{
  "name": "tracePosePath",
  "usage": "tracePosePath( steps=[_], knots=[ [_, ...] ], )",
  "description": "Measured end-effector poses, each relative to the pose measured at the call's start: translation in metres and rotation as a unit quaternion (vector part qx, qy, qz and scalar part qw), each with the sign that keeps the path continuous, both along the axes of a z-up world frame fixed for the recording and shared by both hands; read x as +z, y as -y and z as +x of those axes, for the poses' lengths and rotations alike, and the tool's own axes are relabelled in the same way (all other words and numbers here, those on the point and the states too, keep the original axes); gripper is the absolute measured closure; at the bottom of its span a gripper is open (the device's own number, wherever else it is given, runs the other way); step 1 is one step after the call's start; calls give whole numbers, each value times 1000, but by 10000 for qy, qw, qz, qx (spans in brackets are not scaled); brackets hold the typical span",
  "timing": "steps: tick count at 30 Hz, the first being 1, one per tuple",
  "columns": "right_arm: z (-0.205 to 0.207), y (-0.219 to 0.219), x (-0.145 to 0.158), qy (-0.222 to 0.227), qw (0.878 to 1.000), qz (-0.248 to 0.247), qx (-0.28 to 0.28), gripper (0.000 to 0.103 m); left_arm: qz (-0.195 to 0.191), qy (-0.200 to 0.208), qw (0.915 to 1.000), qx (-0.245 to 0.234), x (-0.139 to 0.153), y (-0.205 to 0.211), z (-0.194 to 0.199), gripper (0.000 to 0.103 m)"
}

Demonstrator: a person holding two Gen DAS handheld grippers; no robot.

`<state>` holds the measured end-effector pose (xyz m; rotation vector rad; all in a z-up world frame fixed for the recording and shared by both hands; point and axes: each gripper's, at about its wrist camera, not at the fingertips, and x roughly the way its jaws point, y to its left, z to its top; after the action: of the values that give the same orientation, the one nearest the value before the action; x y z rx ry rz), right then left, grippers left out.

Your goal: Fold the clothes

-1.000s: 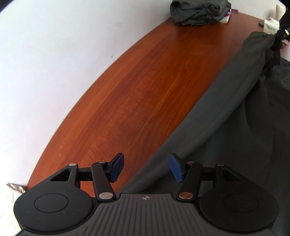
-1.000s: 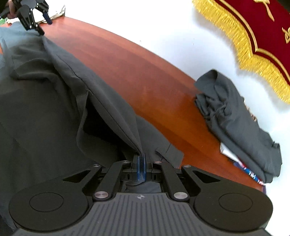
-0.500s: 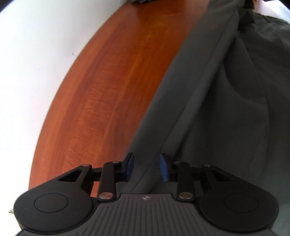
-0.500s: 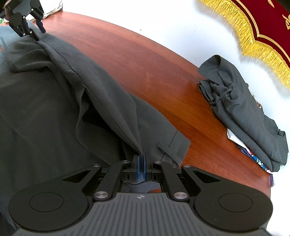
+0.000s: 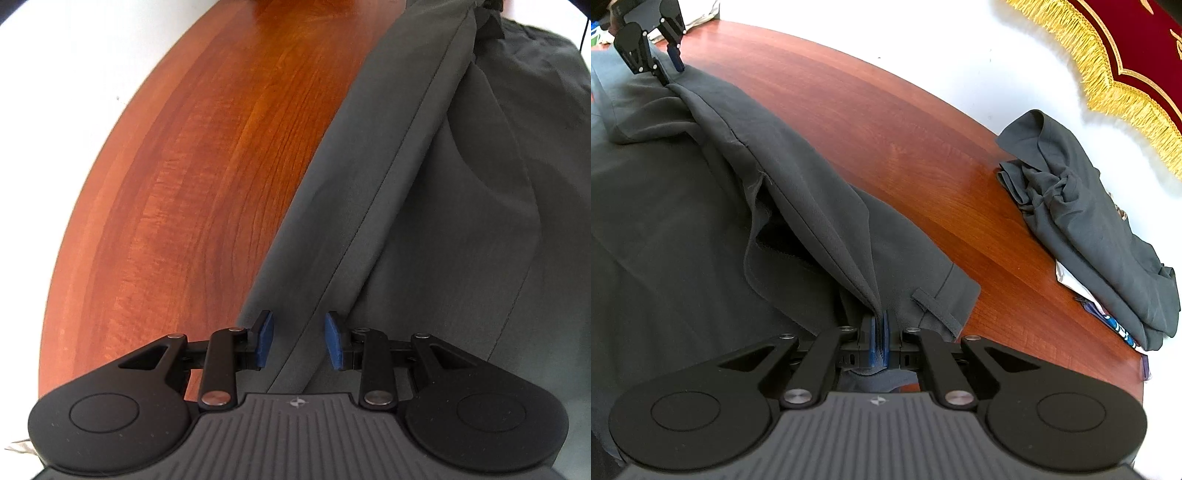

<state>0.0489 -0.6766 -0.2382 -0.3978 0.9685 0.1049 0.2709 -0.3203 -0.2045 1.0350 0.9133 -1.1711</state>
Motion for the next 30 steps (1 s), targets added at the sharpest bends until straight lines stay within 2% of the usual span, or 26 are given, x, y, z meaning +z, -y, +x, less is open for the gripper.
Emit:
tracePosePath(
  steps=[2,4,6,13,17,20,24,30],
  knots=[
    [2,1,0,9,10000,16,-28,99,-41,-203,9998,51,1,0,7,77],
    [3,1,0,37,10000,20,-58,98,-73,-314,9995,31,1,0,7,93],
    [4,2,1,73,9999,22,-90,98,-106,-316,9994,-4,2,0,3,99],
    [7,3,16,523,9983,-143,-209,99,-324,187,9986,374,4,-7,-13,103],
    [9,-4,39,1067,9930,-484,-147,99,-358,447,9961,671,9,-10,-16,103],
    [15,-7,54,1346,9887,-658,-90,99,-618,537,9940,727,24,-7,-20,100],
    [24,-11,73,1626,9831,-839,35,99,-1084,366,9911,684,49,7,-24,69],
    [28,-11,77,1718,9804,-963,96,99,-1376,132,9903,163,66,47,-39,63]
  ],
)
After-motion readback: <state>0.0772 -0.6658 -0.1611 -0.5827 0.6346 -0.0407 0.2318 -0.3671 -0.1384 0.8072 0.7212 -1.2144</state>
